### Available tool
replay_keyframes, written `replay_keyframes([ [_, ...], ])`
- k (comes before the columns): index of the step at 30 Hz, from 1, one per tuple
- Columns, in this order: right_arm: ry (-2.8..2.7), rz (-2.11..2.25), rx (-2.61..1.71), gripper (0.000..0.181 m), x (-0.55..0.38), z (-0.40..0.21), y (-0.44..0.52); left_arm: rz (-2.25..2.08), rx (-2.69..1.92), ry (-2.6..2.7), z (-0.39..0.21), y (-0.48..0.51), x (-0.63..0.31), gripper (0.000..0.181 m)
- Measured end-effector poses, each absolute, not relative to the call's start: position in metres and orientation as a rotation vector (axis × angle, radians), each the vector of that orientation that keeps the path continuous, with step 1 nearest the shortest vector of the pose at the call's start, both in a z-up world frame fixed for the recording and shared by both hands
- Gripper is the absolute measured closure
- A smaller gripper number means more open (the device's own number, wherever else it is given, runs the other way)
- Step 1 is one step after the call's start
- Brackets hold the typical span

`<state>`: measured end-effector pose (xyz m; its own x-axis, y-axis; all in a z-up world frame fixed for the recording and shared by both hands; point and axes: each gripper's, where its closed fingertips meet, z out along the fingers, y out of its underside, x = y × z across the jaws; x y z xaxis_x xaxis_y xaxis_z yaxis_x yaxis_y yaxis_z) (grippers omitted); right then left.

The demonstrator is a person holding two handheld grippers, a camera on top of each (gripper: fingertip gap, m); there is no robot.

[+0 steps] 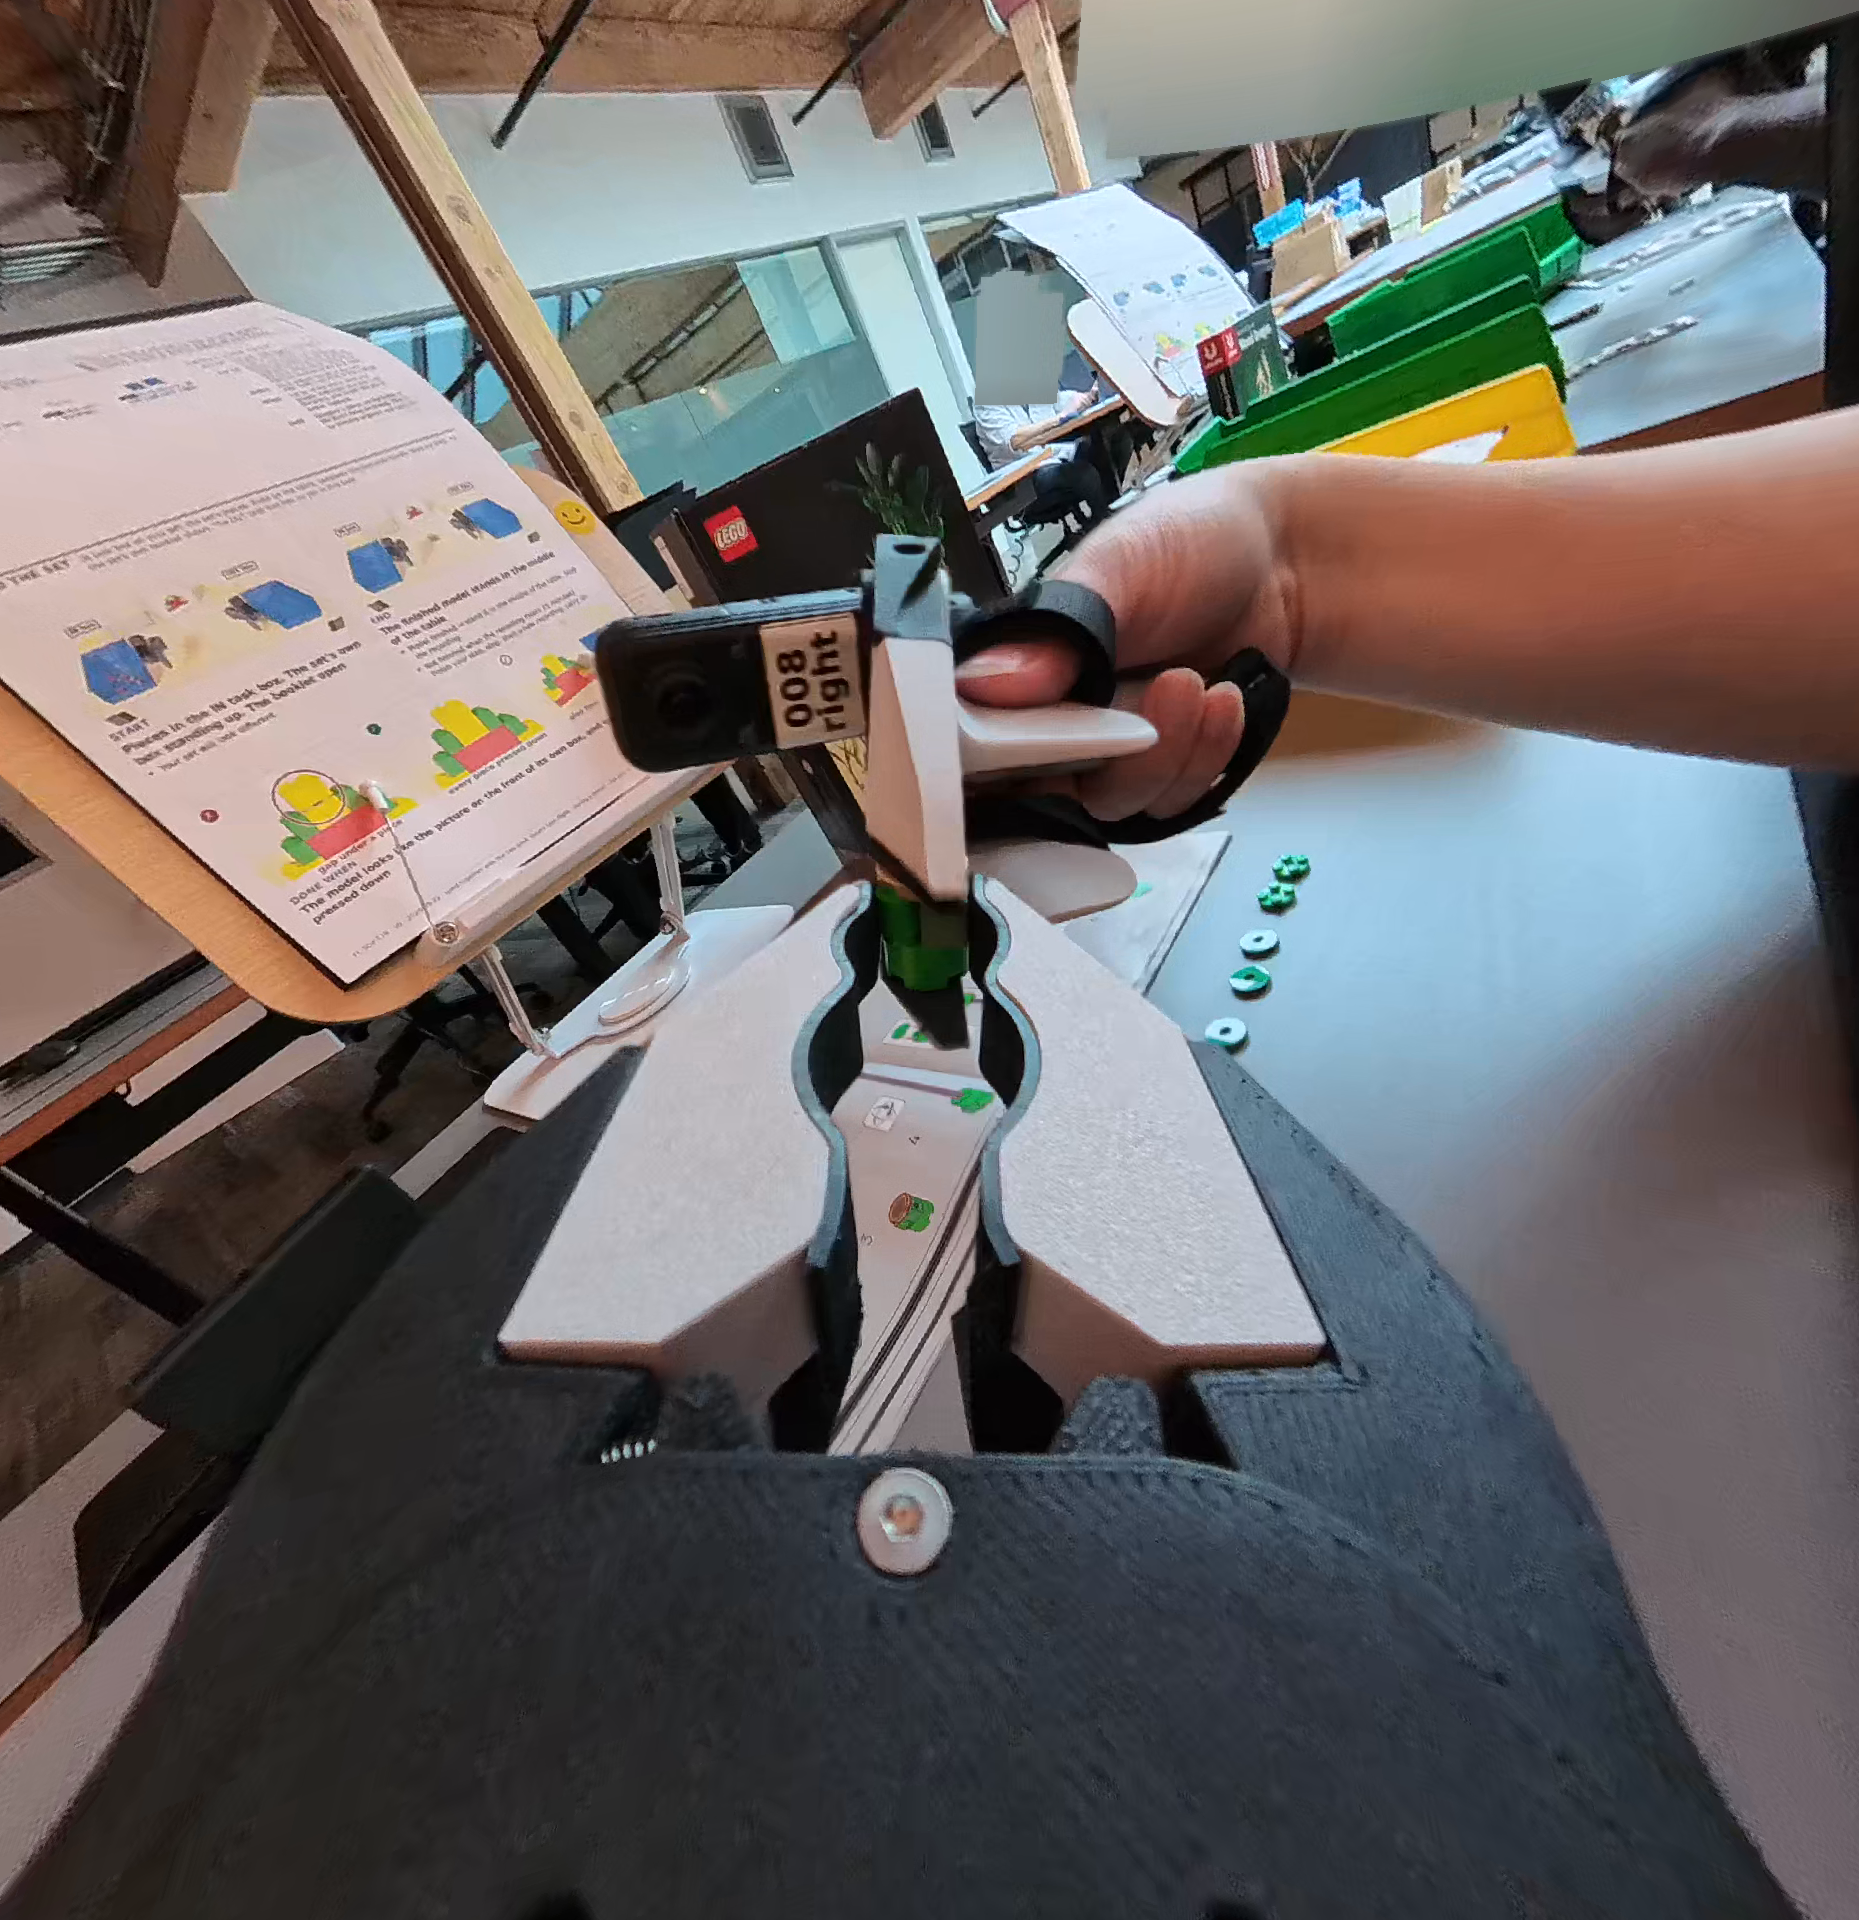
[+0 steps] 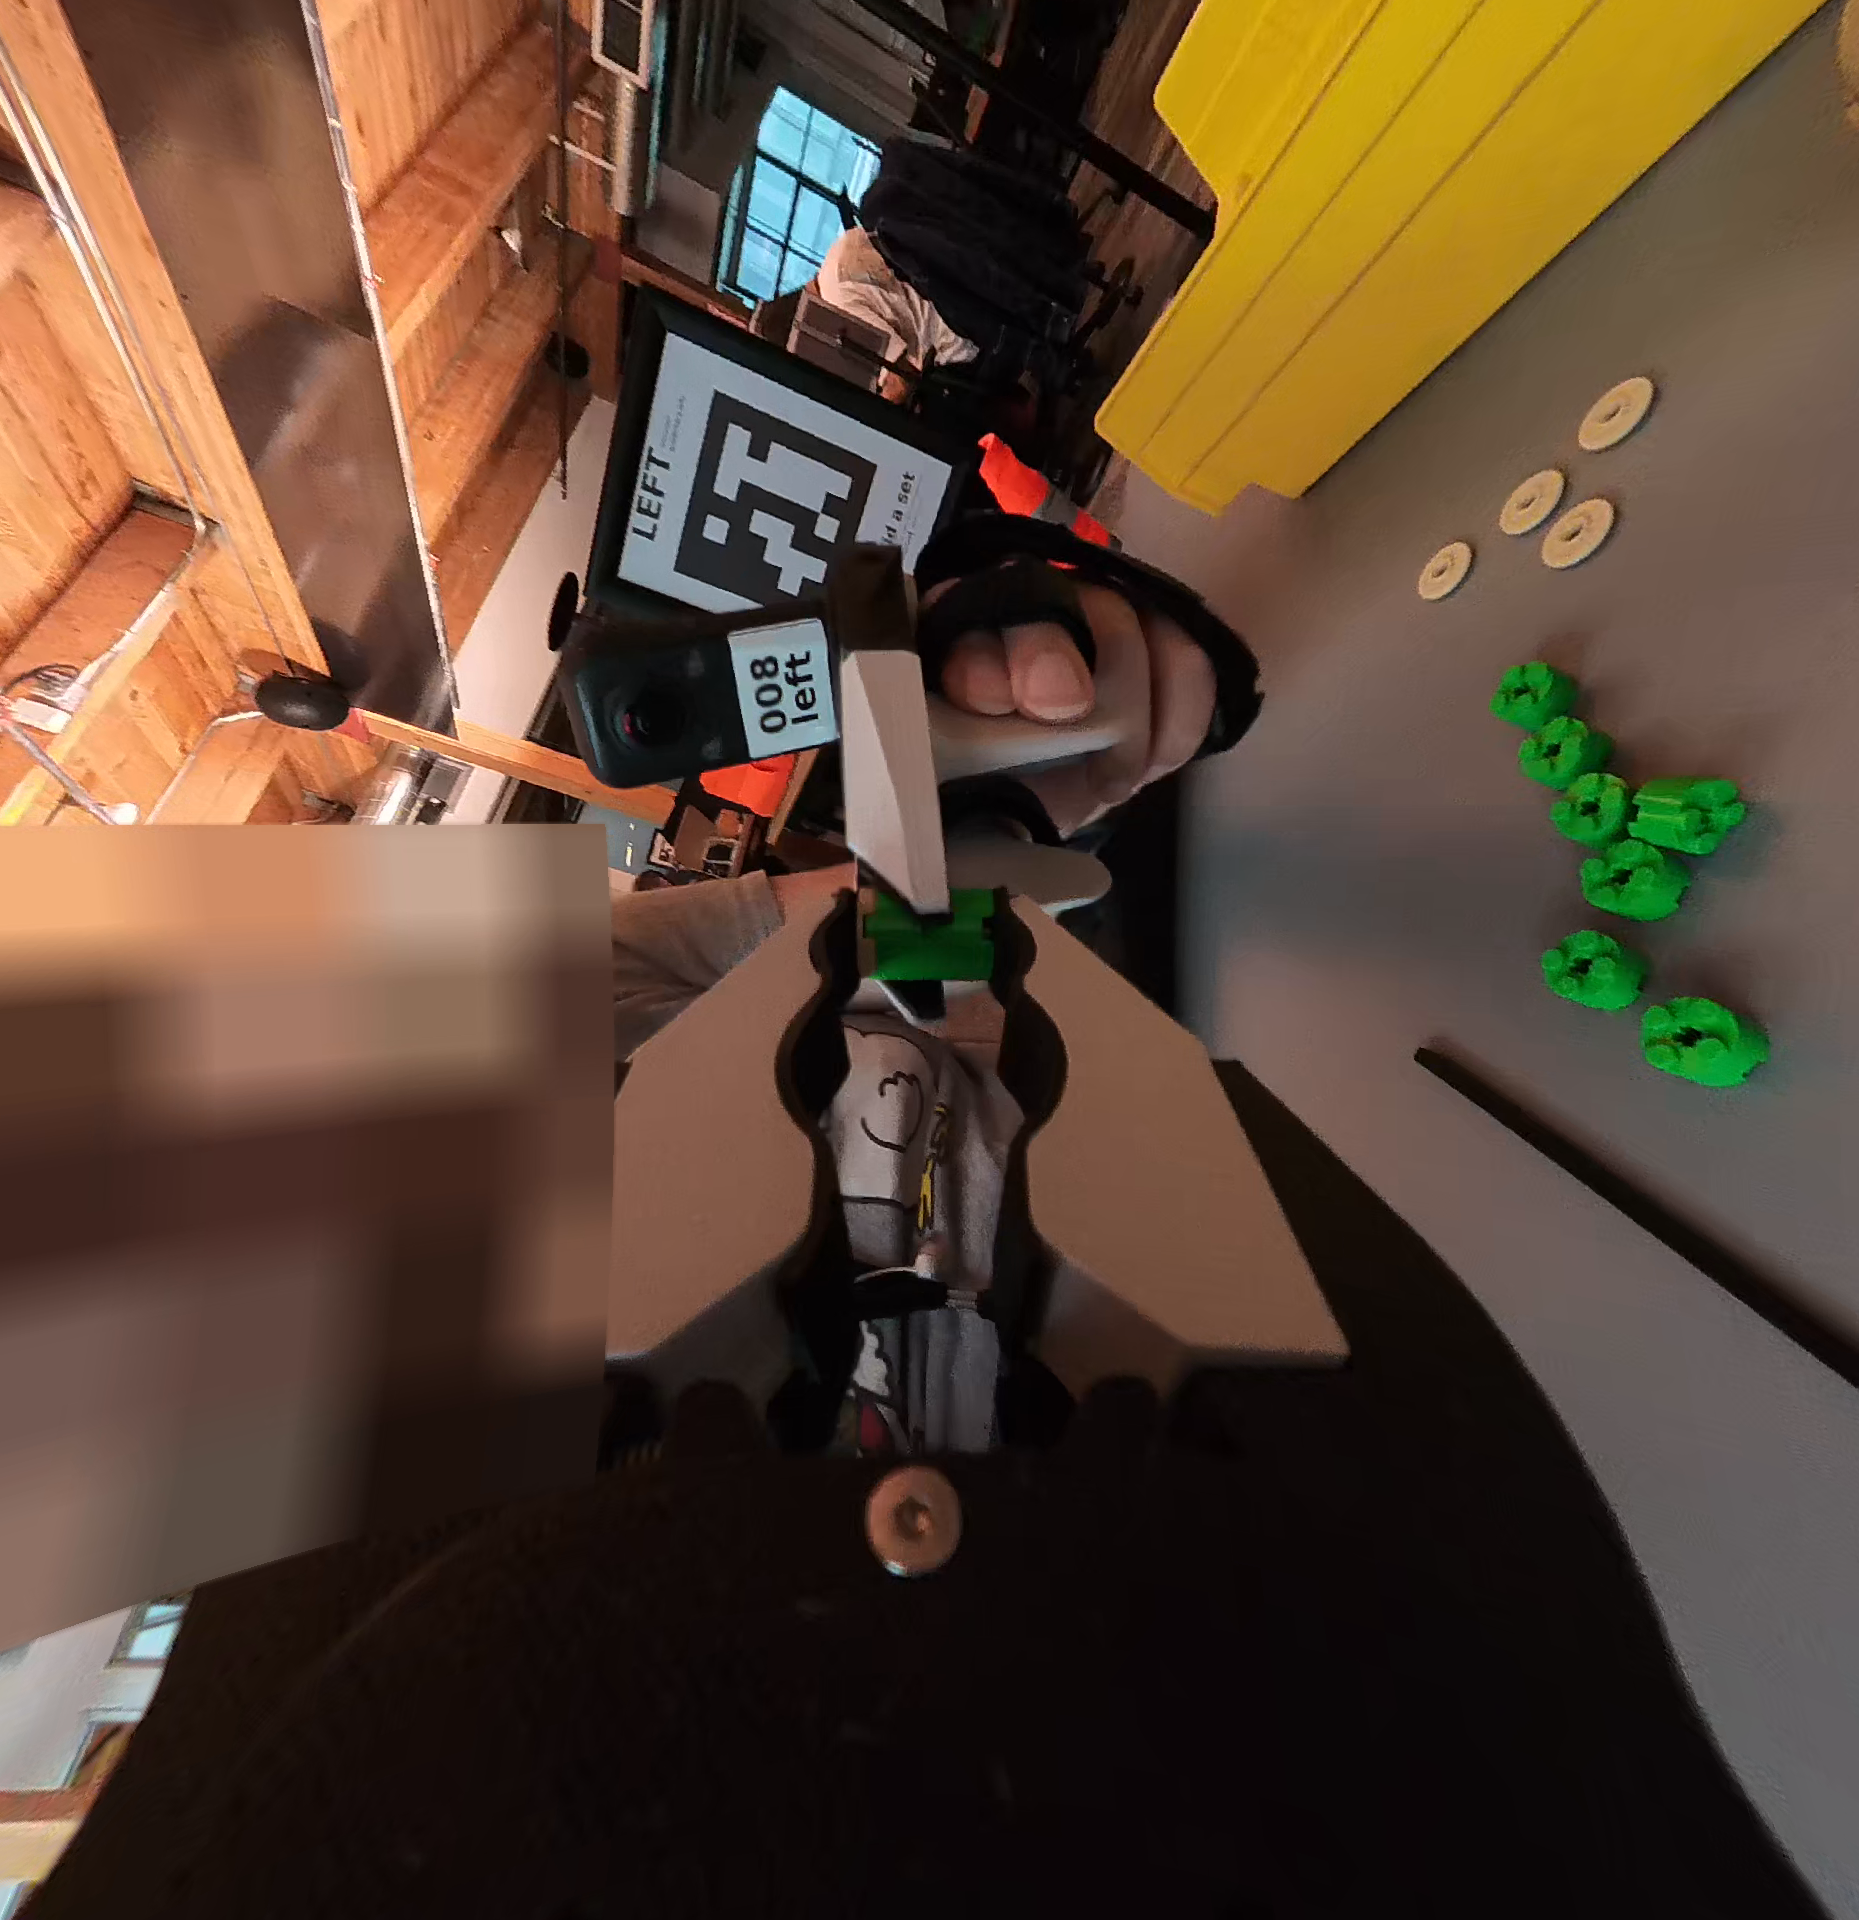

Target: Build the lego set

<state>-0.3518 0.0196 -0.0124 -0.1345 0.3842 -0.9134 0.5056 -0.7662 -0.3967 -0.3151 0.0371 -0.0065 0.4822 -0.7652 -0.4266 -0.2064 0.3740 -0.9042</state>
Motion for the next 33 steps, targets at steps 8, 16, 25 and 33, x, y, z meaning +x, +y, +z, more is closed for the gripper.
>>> replay_keyframes([
  [8, 1.486, -2.066, 2.290, 0.158, -0.347, -0.016, 0.055, -0.850, -1.307, 0.851, 0.003, 0.043, -0.319, 0.112],
  [16, 4.087, -0.740, 1.835, 0.157, -0.349, 0.025, 0.049, -1.778, -1.342, 0.521, 0.029, 0.043, -0.349, 0.128],
  [25, 4.252, -0.532, 1.392, 0.157, -0.366, 0.015, 0.019, -1.806, -1.324, 0.753, 0.027, 0.010, -0.328, 0.157],
  [33, 3.890, -0.303, 2.131, 0.140, -0.339, 0.001, 0.075, -1.295, -1.253, 0.708, 0.035, 0.036, -0.350, 0.167],
])
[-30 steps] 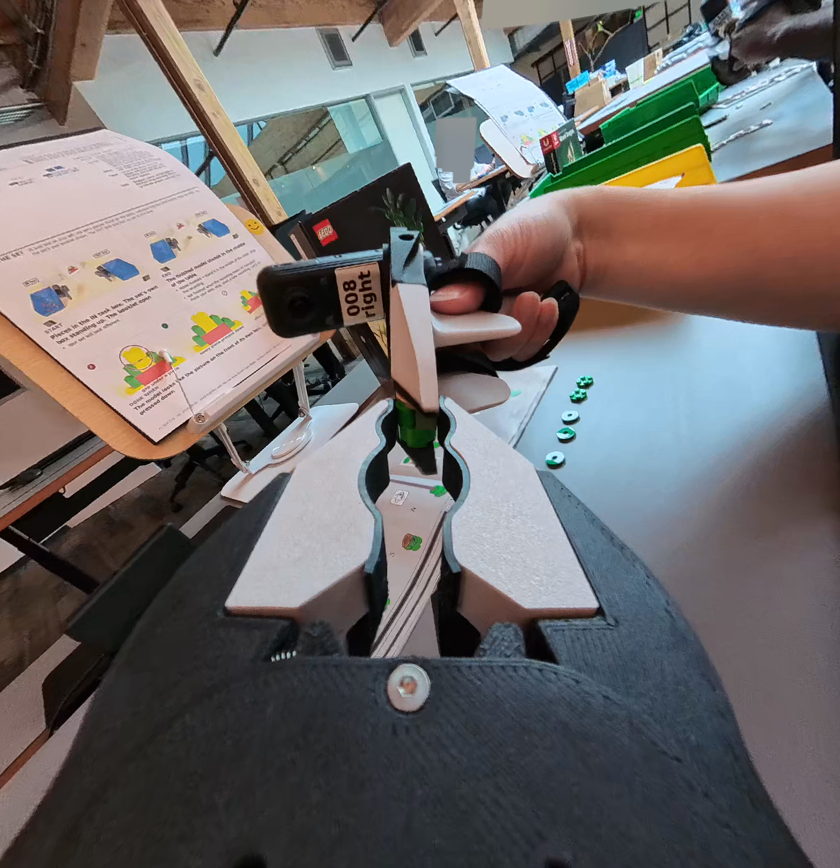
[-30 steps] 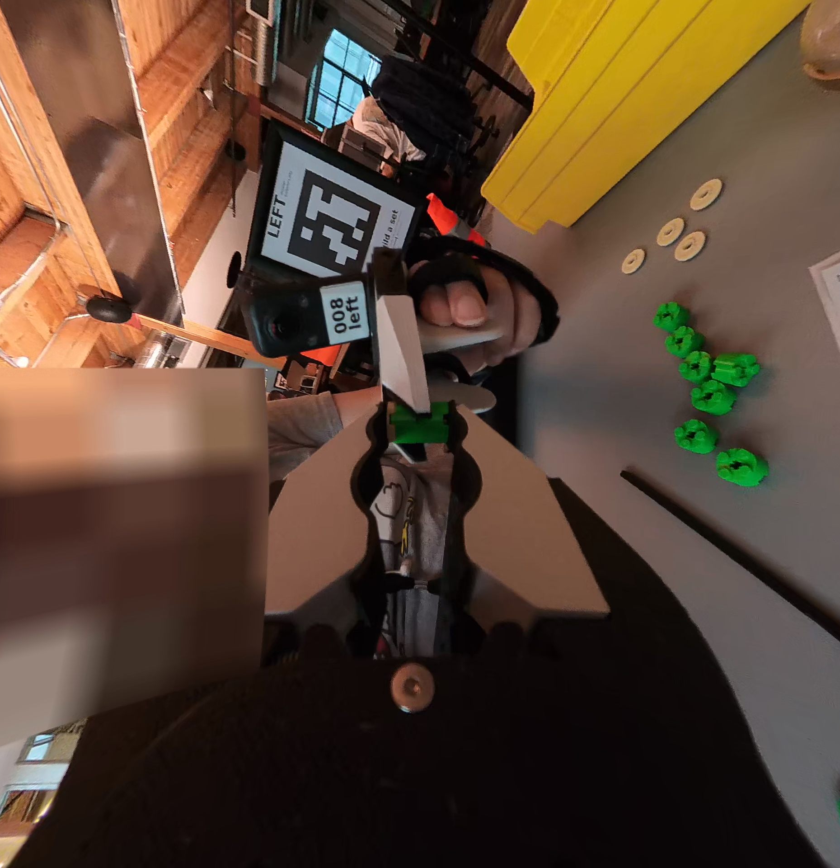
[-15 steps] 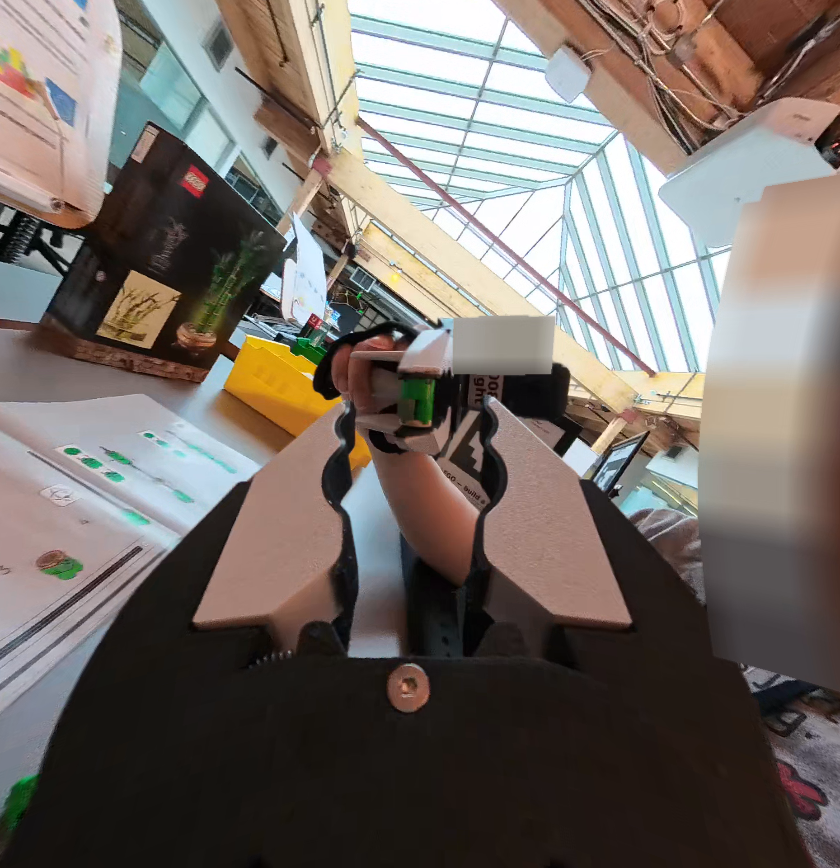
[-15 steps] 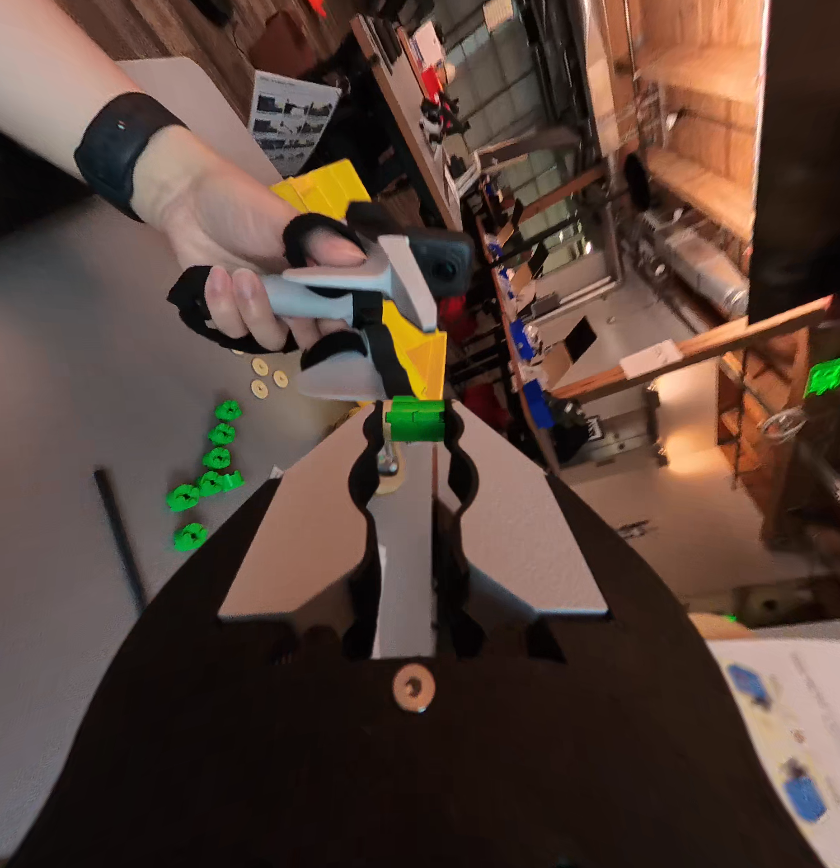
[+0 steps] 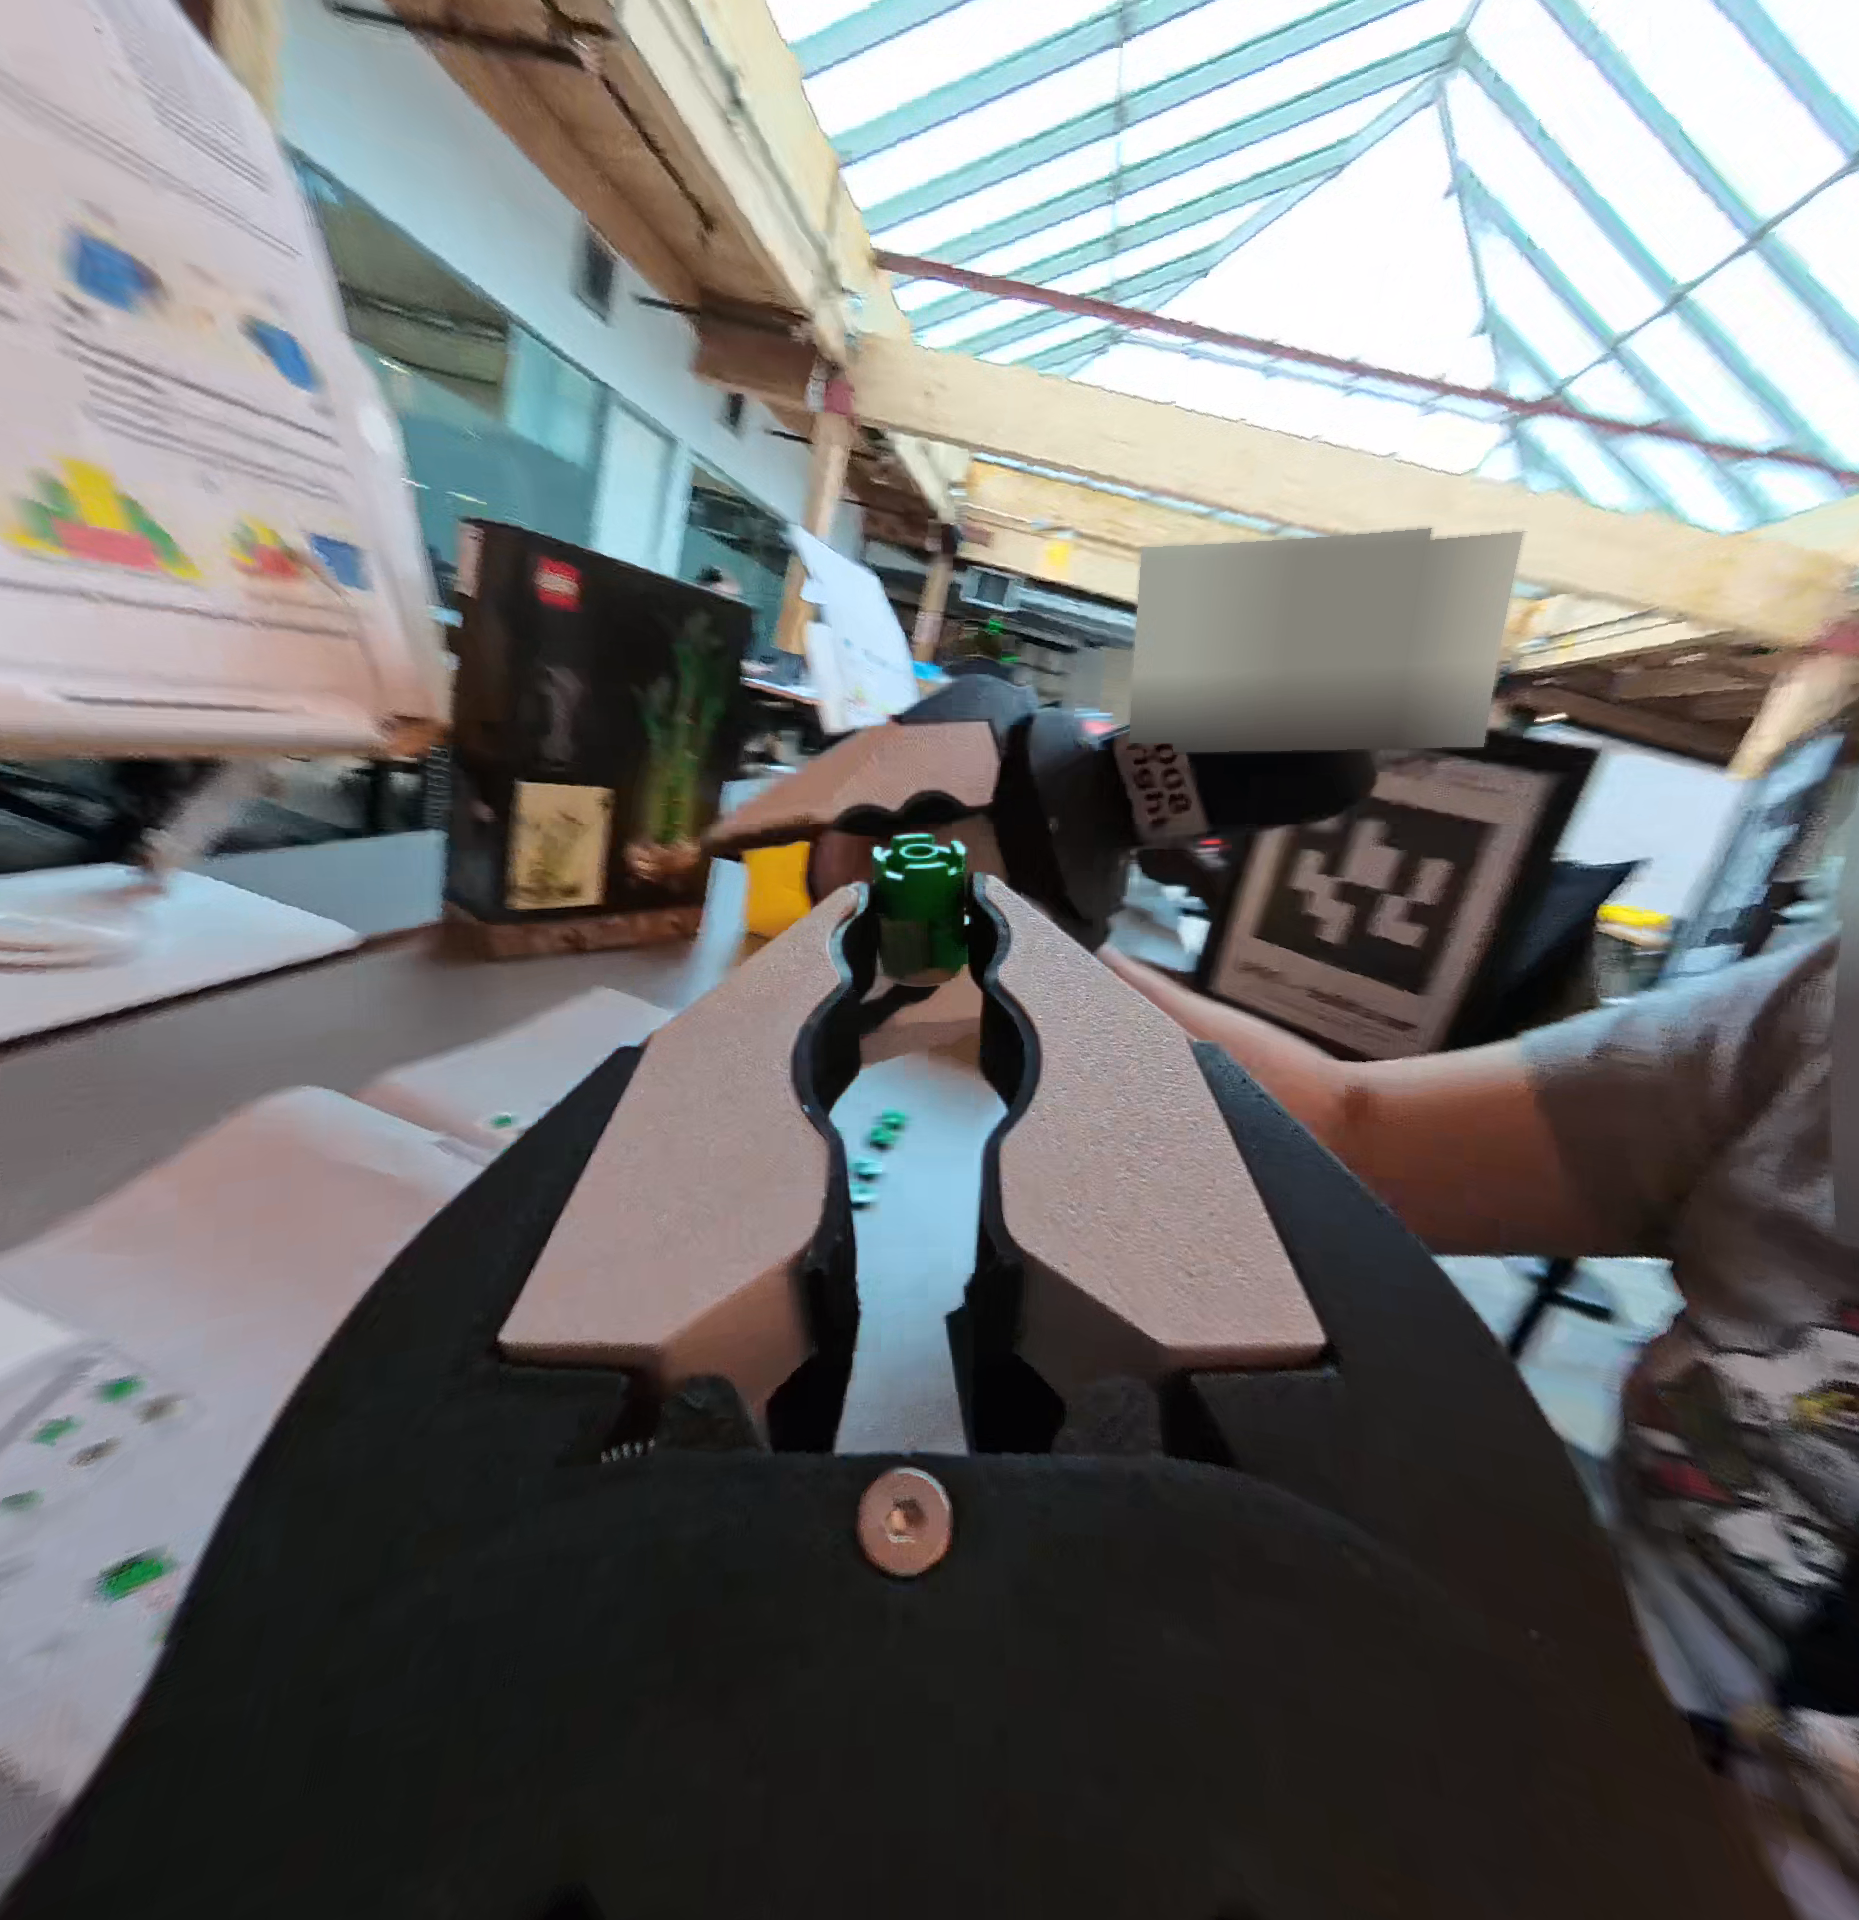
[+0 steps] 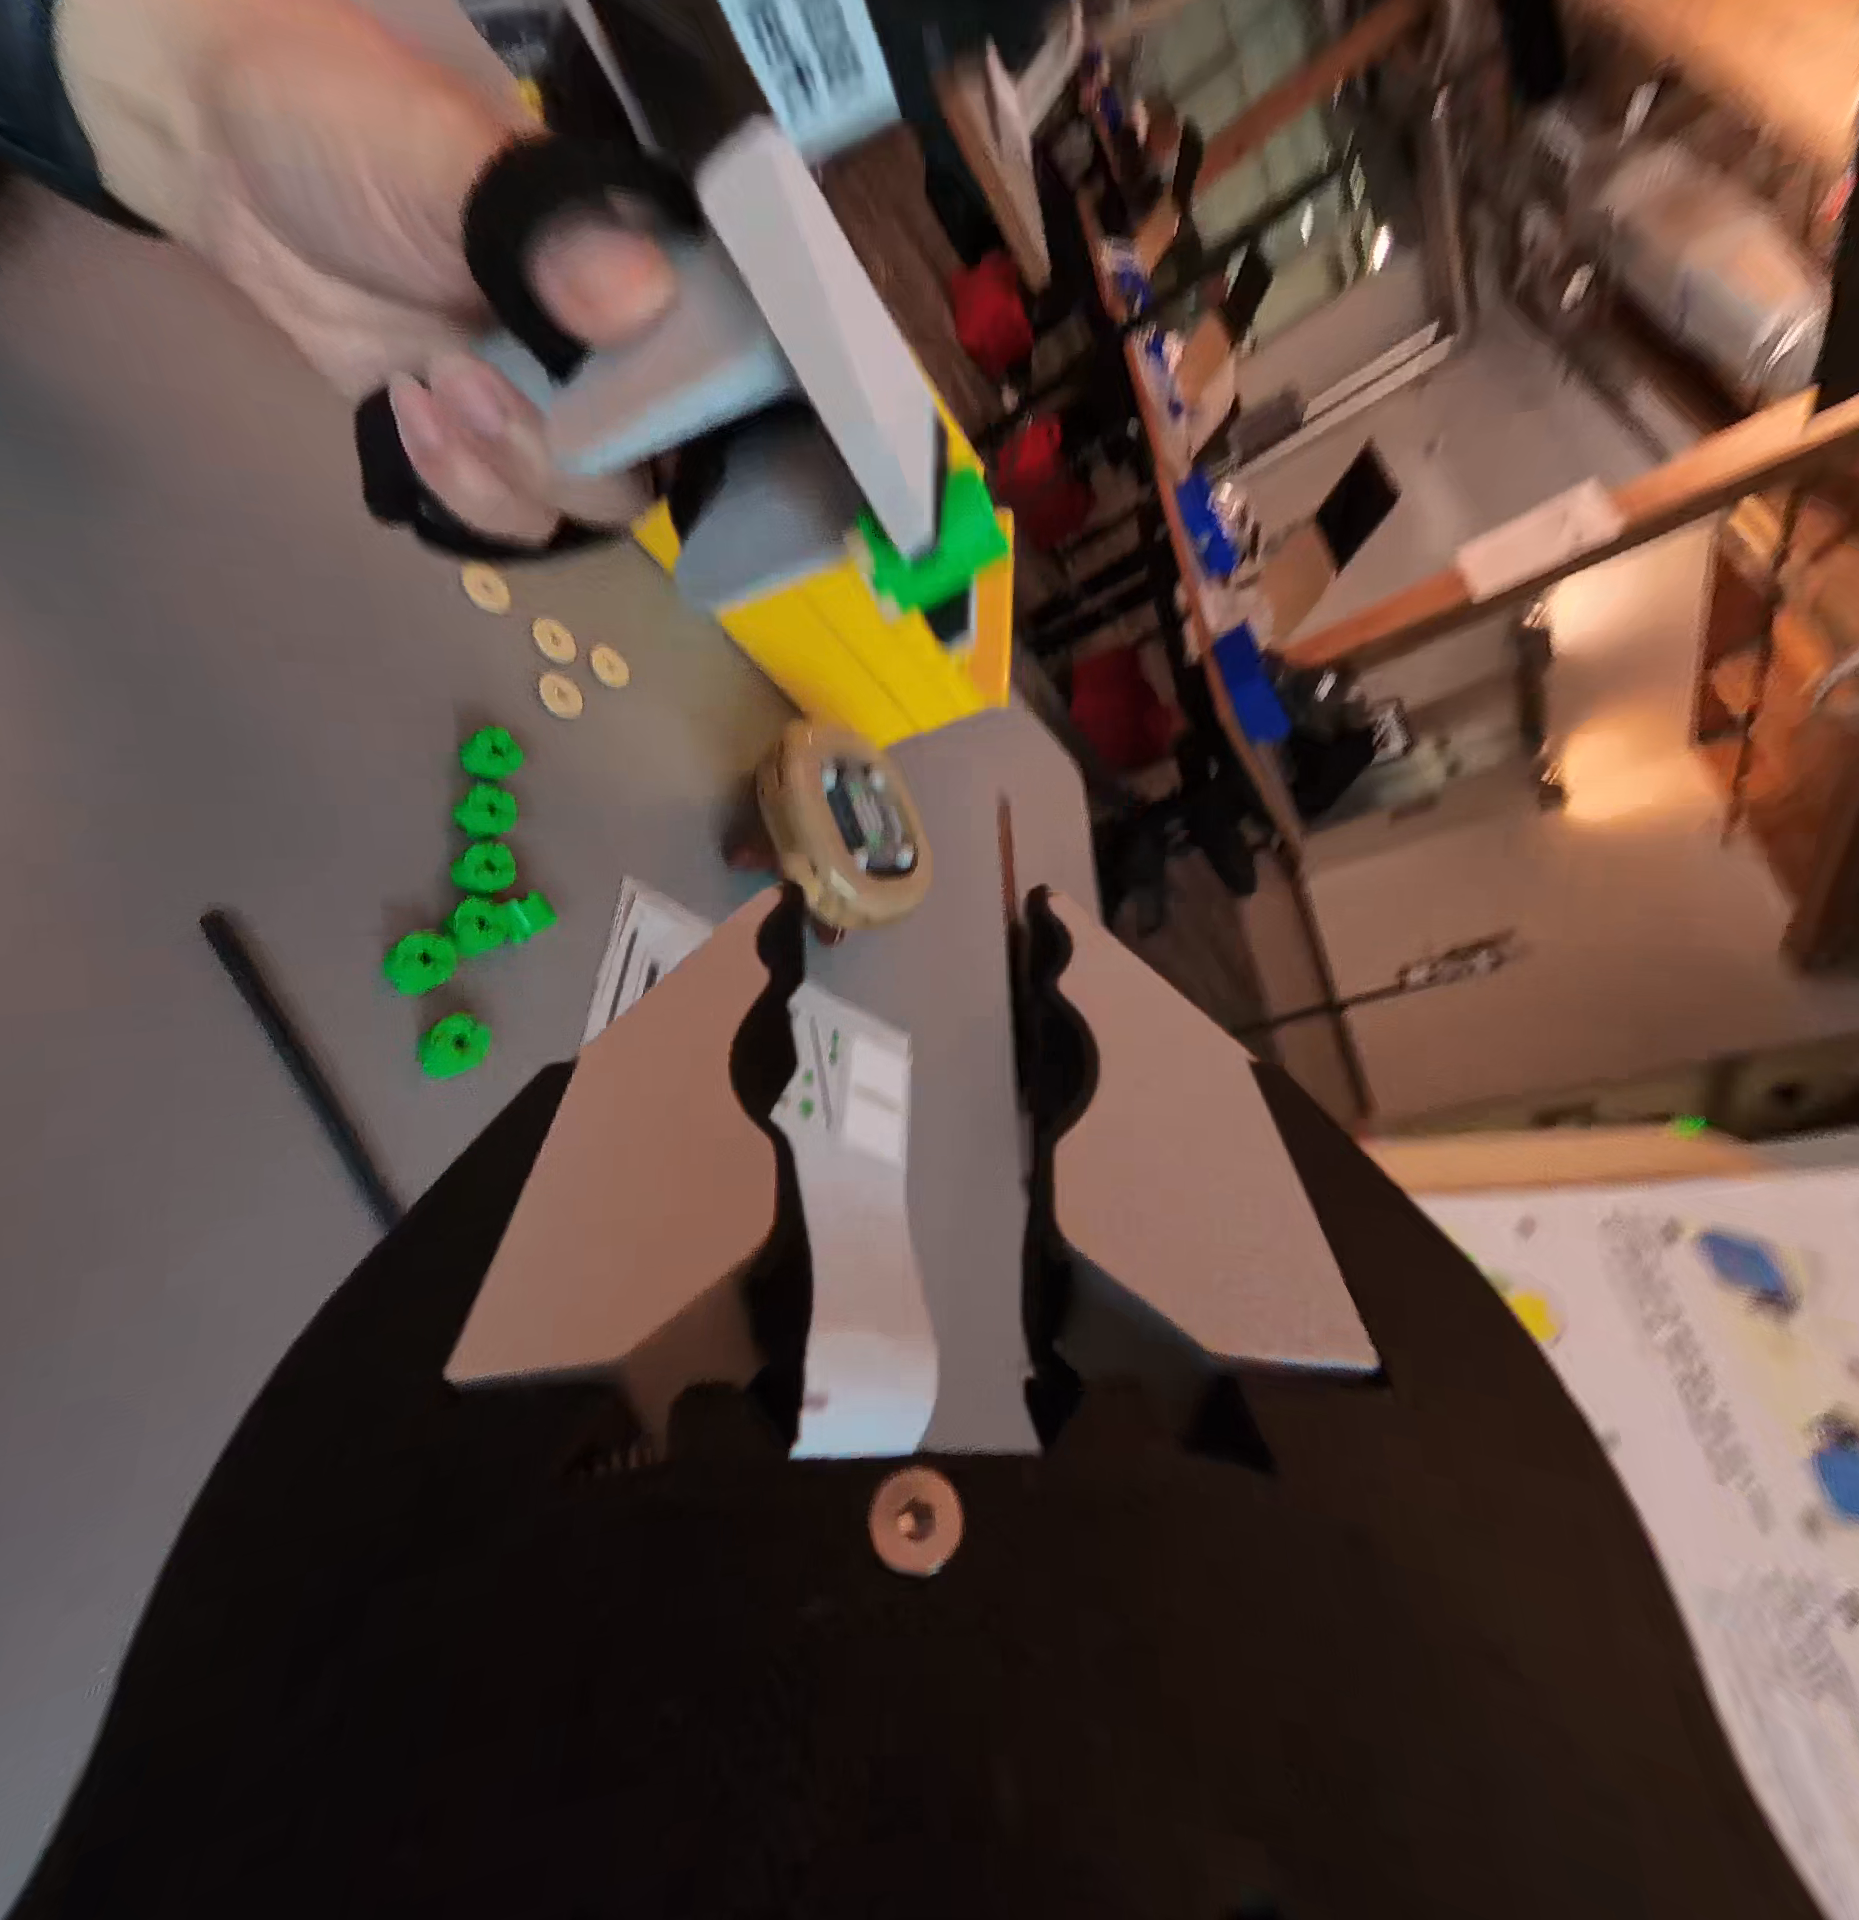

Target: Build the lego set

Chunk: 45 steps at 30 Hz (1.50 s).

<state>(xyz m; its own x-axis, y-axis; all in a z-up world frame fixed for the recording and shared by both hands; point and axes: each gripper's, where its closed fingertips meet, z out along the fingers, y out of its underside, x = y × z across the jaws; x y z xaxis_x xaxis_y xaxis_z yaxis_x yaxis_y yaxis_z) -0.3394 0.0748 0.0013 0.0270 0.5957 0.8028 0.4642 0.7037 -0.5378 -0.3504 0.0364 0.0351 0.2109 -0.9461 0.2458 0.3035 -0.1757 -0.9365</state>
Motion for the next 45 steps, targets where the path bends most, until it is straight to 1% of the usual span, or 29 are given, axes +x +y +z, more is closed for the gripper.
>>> replay_keyframes([
  [3, -1.507, 0.259, -1.131, 0.141, -0.308, 0.003, 0.102, -1.008, -1.332, 0.676, 0.024, 0.059, -0.364, 0.167],
  [6, -1.299, 0.572, -1.384, 0.141, -0.280, 0.019, 0.121, -0.813, -1.390, 0.754, 0.007, 0.066, -0.358, 0.167],
  [8, -1.213, 0.834, -1.461, 0.135, -0.270, 0.032, 0.116, -0.786, -1.409, 0.830, -0.003, 0.062, -0.343, 0.167],
  [9, -1.176, 0.946, -1.474, 0.139, -0.267, 0.039, 0.112, -0.796, -1.418, 0.867, -0.008, 0.058, -0.336, 0.167],
  [10, -1.174, 1.038, -1.496, 0.149, -0.266, 0.042, 0.106, -0.795, -1.435, 0.895, -0.014, 0.056, -0.330, 0.167],
  [11, -1.199, 1.100, -1.527, 0.154, -0.266, 0.042, 0.099, -0.779, -1.453, 0.916, -0.019, 0.057, -0.326, 0.167],
  [12, -1.244, 1.126, -1.565, 0.155, -0.268, 0.037, 0.091, -0.755, -1.469, 0.933, -0.024, 0.058, -0.324, 0.167],
  [14, -1.376, 1.068, -1.614, 0.155, -0.274, 0.024, 0.076, -0.685, -1.495, 0.973, -0.033, 0.060, -0.321, 0.166],
  [18, -1.527, 0.805, -1.644, 0.161, -0.294, 0.002, 0.068, -0.447, -1.525, 1.037, -0.048, 0.069, -0.324, 0.166],
  [23, -1.480, 0.822, -1.836, 0.160, -0.323, -0.019, 0.065, -0.191, -1.506, 1.097, -0.057, 0.075, -0.324, 0.167],
  [25, -1.436, 0.846, -1.883, 0.160, -0.332, -0.024, 0.066, -0.163, -1.507, 1.106, -0.059, 0.075, -0.323, 0.166],
  [28, -1.417, 0.819, -1.950, 0.154, -0.338, -0.036, 0.069, -0.139, -1.513, 1.106, -0.059, 0.077, -0.325, 0.166],
  [31, -1.406, 0.822, -1.967, 0.160, -0.343, -0.040, 0.069, -0.149, -1.511, 1.109, -0.058, 0.075, -0.324, 0.166],
  [35, -1.429, 0.770, -1.992, 0.161, -0.342, -0.047, 0.070, -0.142, -1.510, 1.113, -0.058, 0.075, -0.323, 0.166],
  [37, -1.432, 0.789, -1.990, 0.167, -0.344, -0.047, 0.068, -0.137, -1.512, 1.111, -0.058, 0.075, -0.324, 0.166],
  [45, -1.440, 0.756, -2.022, 0.167, -0.341, -0.051, 0.068, -0.146, -1.513, 1.113, -0.060, 0.075, -0.322, 0.166],
])
